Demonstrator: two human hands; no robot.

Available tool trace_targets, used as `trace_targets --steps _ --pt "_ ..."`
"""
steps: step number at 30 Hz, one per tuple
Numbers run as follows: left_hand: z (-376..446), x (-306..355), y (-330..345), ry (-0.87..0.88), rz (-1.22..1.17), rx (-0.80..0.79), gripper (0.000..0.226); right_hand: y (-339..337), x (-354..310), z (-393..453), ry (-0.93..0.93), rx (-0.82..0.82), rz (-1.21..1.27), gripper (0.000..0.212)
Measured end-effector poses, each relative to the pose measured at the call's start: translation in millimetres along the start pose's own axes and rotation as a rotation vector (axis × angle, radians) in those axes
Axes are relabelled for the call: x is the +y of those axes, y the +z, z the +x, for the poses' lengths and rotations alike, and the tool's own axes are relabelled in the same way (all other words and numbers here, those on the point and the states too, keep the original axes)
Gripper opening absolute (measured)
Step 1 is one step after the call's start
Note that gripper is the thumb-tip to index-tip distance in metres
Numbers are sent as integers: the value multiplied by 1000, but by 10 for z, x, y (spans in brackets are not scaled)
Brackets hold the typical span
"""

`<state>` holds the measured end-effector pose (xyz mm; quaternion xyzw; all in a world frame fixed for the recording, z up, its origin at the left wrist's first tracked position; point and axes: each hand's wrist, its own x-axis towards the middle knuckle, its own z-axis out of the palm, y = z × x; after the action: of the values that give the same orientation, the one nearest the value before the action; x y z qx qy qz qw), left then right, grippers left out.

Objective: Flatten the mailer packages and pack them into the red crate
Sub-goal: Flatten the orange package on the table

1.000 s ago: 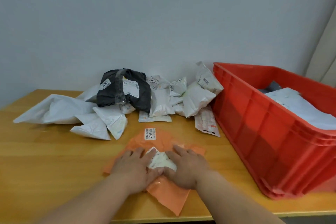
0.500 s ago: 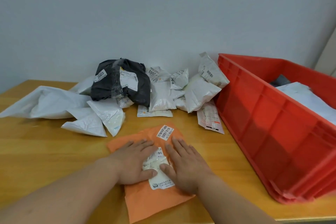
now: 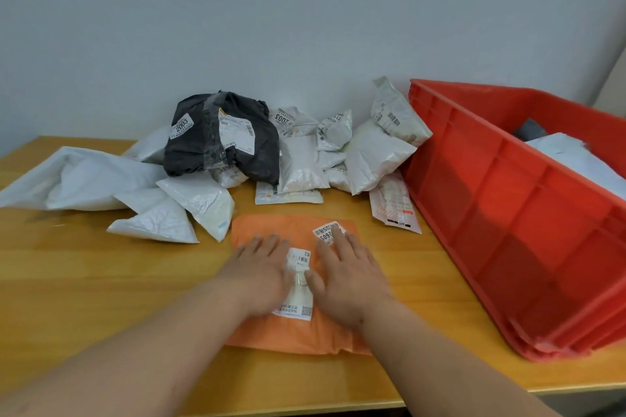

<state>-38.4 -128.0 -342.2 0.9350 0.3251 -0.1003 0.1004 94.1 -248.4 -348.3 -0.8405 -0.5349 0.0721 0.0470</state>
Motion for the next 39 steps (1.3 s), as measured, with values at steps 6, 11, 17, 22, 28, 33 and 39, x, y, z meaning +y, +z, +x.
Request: trace_targets --steps 6,11,17,22,28,33,39 --pt "-107 57 249 -36 30 54 108 159 110 62 -53 -85 -31 66" --pt "-149 125 246 -65 44 43 93 97 109 52 -48 -78 -46 66" --pt "-38 106 110 -31 5 288 53 -25 -15 107 1 171 -70 58" --pt "127 26 134 -94 45 133 77 46 12 245 29 -41 15 72" --pt "222 -21 69 -108 107 1 91 -32 78 466 8 -167 -65 85" --pt "301 -127 -32 -117 146 -27 105 86 106 488 -12 -166 -70 73" --pt "283 -139 100 -98 134 -3 115 84 85 469 3 -168 -80 72"
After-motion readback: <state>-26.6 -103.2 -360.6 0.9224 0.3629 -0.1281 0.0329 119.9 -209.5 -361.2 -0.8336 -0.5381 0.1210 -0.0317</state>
